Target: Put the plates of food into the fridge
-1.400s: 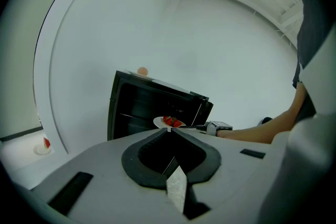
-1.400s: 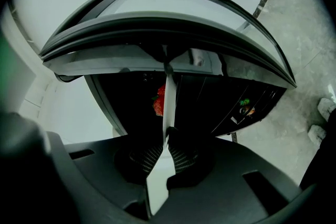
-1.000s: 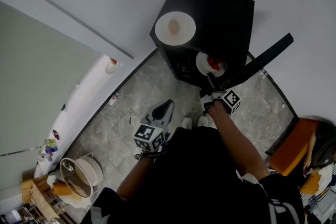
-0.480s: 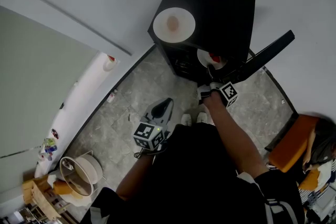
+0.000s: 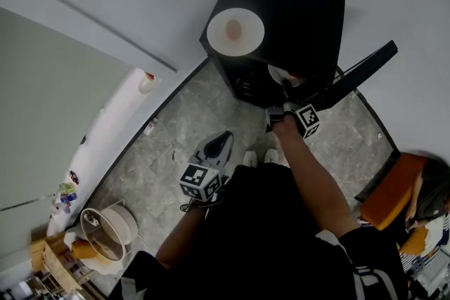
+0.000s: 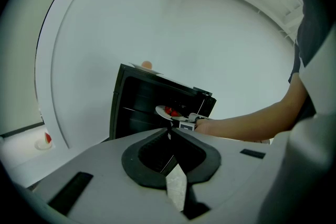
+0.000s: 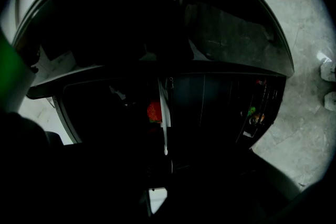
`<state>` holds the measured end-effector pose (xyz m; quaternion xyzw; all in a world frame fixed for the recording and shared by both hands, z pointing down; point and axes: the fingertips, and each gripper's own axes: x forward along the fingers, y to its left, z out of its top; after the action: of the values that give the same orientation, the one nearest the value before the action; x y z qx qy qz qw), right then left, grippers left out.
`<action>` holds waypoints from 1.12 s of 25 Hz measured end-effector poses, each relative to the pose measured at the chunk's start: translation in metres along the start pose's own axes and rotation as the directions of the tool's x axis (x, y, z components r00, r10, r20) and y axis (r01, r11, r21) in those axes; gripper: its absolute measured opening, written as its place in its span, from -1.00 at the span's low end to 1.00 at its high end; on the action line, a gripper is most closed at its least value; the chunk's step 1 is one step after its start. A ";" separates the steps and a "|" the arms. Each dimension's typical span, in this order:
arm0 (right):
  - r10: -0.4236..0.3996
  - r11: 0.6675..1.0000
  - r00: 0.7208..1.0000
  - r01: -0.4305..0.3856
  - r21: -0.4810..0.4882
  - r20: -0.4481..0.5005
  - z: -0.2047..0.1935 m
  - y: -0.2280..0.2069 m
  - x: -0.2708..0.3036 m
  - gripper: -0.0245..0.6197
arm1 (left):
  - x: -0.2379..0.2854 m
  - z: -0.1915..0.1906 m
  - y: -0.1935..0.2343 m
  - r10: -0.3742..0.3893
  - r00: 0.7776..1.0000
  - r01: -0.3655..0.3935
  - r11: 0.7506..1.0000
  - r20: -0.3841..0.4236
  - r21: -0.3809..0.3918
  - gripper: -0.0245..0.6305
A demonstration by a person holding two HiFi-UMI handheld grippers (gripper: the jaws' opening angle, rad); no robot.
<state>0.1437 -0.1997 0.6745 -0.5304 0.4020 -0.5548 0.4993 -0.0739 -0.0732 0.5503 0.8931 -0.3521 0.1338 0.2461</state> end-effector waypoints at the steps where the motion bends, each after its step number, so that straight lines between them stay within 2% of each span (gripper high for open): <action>1: -0.002 1.000 1.000 0.002 -0.002 0.005 0.001 0.000 0.001 -0.82 | 0.000 0.000 0.000 0.001 1.000 -0.001 1.000 -0.002 -0.001 -0.81; 16: -0.011 1.000 0.998 0.012 -0.024 0.062 0.009 0.005 0.010 -0.82 | -0.005 -0.002 -0.005 0.005 1.000 -0.004 1.000 -0.022 0.027 -0.81; 23: -0.026 0.999 0.998 0.027 -0.019 0.054 0.009 0.003 0.009 -0.81 | -0.009 -0.002 -0.006 0.015 1.000 -0.014 0.999 -0.023 0.036 -0.81; 26: -0.047 0.999 0.998 0.047 -0.012 0.037 0.008 -0.004 0.002 -0.60 | -0.009 -0.002 -0.006 0.013 1.000 -0.012 0.999 -0.020 0.039 -0.81; 28: -0.044 0.998 0.999 0.044 -0.034 0.016 0.007 -0.005 -0.003 -0.58 | -0.007 -0.002 -0.007 0.008 1.000 -0.007 0.999 -0.021 0.042 -0.82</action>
<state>0.1500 -0.1949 0.6796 -0.5519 0.3957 -0.5546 0.4810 -0.0748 -0.0640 0.5466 0.8952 -0.3499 0.1515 0.2308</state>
